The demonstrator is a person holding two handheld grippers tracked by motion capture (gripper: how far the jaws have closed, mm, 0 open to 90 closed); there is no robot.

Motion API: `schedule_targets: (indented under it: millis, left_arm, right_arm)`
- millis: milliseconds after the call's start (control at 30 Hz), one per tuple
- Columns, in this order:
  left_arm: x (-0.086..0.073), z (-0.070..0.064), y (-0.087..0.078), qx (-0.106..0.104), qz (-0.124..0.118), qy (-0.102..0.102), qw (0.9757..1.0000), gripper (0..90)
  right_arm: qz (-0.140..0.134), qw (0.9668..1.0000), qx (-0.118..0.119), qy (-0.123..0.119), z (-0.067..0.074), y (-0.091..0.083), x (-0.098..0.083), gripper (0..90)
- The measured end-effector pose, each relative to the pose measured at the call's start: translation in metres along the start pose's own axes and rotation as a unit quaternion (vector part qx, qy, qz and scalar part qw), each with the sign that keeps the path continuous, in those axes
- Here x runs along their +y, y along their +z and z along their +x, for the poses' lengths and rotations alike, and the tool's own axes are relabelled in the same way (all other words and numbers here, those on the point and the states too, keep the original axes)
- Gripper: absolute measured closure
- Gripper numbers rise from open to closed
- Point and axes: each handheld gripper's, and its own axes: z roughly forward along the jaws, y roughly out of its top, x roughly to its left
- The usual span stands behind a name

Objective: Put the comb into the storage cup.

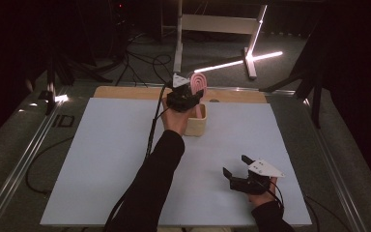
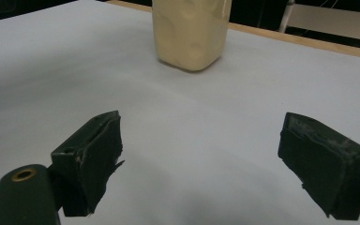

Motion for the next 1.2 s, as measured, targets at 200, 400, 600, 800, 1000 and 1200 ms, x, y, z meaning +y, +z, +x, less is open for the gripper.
schedule_targets:
  millis: [200, 400, 600, 800, 1000, 1200]
  left_arm:
    - [-0.001, -0.001, 0.002, 0.001, 0.004, 0.001, 1.0, 64.5]
    - [-0.003, -0.001, 0.002, 0.0, 0.005, -0.001, 1.0, 64.4]
    - [-0.005, 0.0, 0.004, -0.001, 0.006, -0.005, 1.0, 64.3]
    - [-0.008, 0.002, 0.004, -0.002, 0.007, -0.011, 0.9999, 64.3]
    - [-0.012, 0.003, 0.005, -0.002, 0.009, -0.016, 0.9998, 64.1]
    - [-0.015, 0.003, 0.007, -0.001, 0.015, -0.014, 0.9998, 64.1]
  right_arm:
    - [0.001, 1.0, -0.001, 0.0, 0.0, 0.0, 0.0, 13.6]
    - [0.003, 1.0, 0.001, 0.002, 0.0, 0.001, -0.001, 13.6]
    - [0.004, 1.0, 0.0, 0.001, 0.0, 0.001, -0.001, 13.6]
    - [0.003, 1.0, 0.001, 0.001, 0.0, 0.002, -0.001, 13.6]
    - [0.005, 1.0, 0.0, -0.002, 0.001, 0.002, -0.001, 13.6]
    - [0.006, 1.0, 0.002, -0.003, 0.0, 0.002, -0.001, 13.6]
